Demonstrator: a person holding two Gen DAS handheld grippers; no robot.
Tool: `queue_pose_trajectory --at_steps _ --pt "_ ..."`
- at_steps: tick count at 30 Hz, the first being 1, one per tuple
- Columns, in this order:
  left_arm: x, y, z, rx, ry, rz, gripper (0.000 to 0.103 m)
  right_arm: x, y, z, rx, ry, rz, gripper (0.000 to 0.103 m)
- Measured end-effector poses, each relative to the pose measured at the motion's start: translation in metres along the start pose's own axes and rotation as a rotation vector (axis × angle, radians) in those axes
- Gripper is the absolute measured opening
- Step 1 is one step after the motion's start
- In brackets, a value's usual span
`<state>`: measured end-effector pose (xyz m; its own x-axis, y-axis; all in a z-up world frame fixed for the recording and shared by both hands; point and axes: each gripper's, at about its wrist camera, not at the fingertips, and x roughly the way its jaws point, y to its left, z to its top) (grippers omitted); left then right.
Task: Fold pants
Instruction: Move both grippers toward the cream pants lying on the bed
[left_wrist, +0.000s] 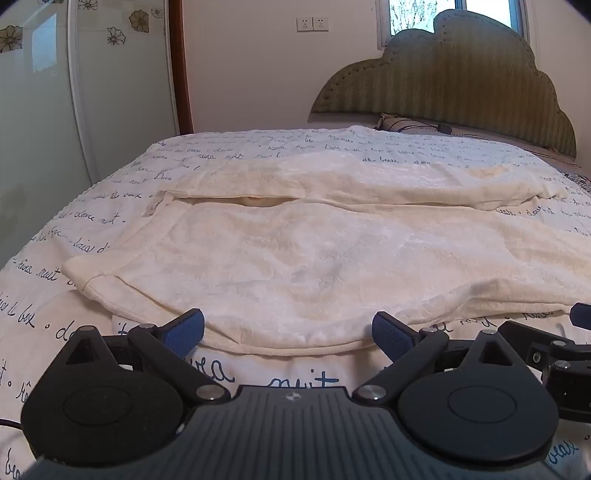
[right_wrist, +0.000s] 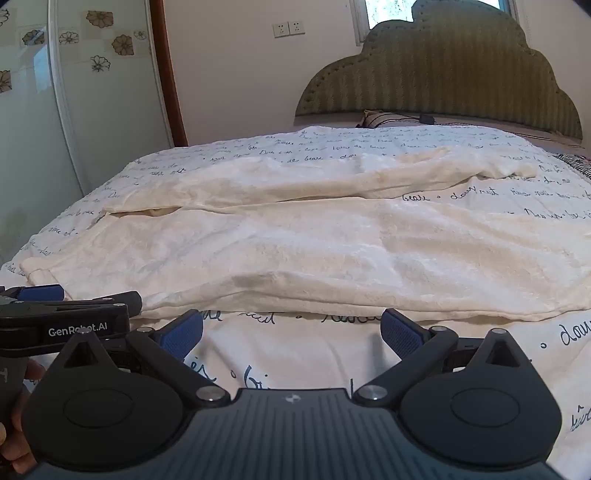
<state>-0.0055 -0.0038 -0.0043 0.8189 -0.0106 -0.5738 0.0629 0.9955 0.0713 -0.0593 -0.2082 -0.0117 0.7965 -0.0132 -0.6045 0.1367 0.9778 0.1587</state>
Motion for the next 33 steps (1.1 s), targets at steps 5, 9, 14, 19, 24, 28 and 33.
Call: queue_pose_trajectory --at_steps 5,9,14,19,24,28,33 --pt "0.0 0.0 0.0 0.0 -0.001 0.0 0.099 0.0 0.001 0.001 -0.007 0.002 0.005 0.103" --pt "0.0 0.0 0.0 0.001 -0.001 0.001 0.099 0.001 0.006 0.0 -0.006 0.006 0.001 0.103" --pt "0.003 -0.001 -0.002 0.005 0.009 -0.002 0.1 0.004 0.004 -0.009 -0.002 -0.013 -0.01 0.103" --pt "0.007 0.0 -0.006 0.0 0.015 -0.002 0.103 0.029 -0.011 -0.02 0.013 0.015 -0.018 0.103" --pt "0.012 0.003 -0.017 -0.005 0.0 -0.01 0.103 0.032 -0.008 -0.02 -0.011 0.03 -0.033 0.103" --pt "0.013 0.006 -0.027 -0.03 -0.039 -0.023 0.103 0.032 -0.011 -0.021 0.039 0.03 0.0 0.103" --pt "0.015 0.006 -0.026 -0.036 -0.037 -0.024 0.103 0.031 -0.012 -0.021 0.061 0.035 0.012 0.103"
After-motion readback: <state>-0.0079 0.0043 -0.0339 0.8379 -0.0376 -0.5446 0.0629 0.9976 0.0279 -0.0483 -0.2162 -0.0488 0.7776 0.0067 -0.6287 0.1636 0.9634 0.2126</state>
